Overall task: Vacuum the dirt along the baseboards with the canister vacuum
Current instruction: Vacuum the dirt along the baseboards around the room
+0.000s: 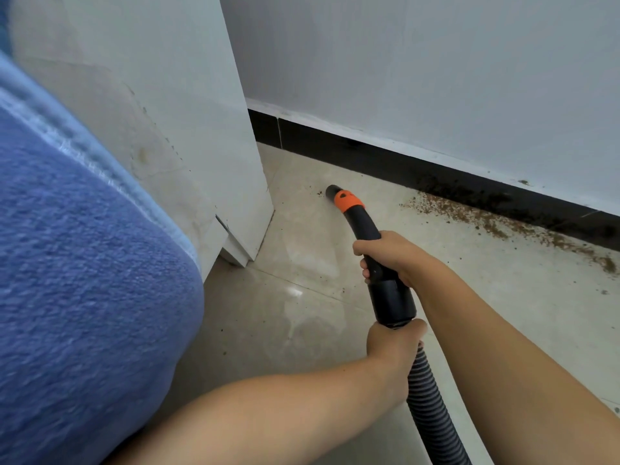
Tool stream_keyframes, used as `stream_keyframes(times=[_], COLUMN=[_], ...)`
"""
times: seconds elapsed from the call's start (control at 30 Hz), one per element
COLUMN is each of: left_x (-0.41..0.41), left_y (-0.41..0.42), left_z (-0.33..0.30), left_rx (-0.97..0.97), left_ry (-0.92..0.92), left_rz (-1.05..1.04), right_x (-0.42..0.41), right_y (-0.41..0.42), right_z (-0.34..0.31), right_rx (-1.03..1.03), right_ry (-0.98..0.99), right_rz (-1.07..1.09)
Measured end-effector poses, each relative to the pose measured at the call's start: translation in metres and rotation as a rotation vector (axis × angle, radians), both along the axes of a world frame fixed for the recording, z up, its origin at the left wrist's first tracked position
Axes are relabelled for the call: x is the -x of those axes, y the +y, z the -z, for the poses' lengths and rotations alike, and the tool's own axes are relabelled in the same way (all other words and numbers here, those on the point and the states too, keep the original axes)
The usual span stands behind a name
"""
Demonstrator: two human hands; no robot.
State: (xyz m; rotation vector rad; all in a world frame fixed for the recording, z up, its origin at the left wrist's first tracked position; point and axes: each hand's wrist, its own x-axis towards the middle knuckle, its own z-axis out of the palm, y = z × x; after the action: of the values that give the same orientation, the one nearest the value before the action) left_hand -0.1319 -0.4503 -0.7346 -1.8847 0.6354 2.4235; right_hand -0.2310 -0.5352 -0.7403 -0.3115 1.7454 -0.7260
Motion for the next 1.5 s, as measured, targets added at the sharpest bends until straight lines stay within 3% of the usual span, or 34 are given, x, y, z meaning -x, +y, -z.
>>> stream_keyframes(times=[0.13, 0.4, 0.67, 0.87, 1.1, 1.37, 1.5], left_x=[-0.004, -0.004, -0.003, -0.009, -0.014, -0.017, -0.024], left_y=[0.004, -0.027, -0.027, -0.023, 0.011, 0.025, 0.036], left_z=[-0.001, 0.007, 0.009, 0.013, 0.009, 0.007, 0.007], left_rx=[-0.003, 0.072, 0.027, 0.046, -0.004, 0.029, -0.015], left_ry=[-0.036, -0.087, 0.051, 0.044, 0.063, 0.094, 0.082], left_rz=[-0.039, -0.131, 0.161, 0.231, 0.29, 0.387, 0.325], right_x=[-0.014, -0.021, 0.014, 0.011, 0.004, 0.015, 0.0], right_y=[-0.003, -0.036, 0.002, 0.021, 0.048, 0.086, 0.082], right_z=[0.001, 0.005, 0.011, 0.013, 0.005, 0.004, 0.001], right_rx=[-0.008, 0.04, 0.037, 0.03, -0.002, -0.006, -0.006], right_ry=[-0.046, 0.049, 0.104, 0.124, 0.053, 0.07, 0.034], right_rz=[-0.095, 0.012, 0.38, 0.517, 0.361, 0.632, 0.445])
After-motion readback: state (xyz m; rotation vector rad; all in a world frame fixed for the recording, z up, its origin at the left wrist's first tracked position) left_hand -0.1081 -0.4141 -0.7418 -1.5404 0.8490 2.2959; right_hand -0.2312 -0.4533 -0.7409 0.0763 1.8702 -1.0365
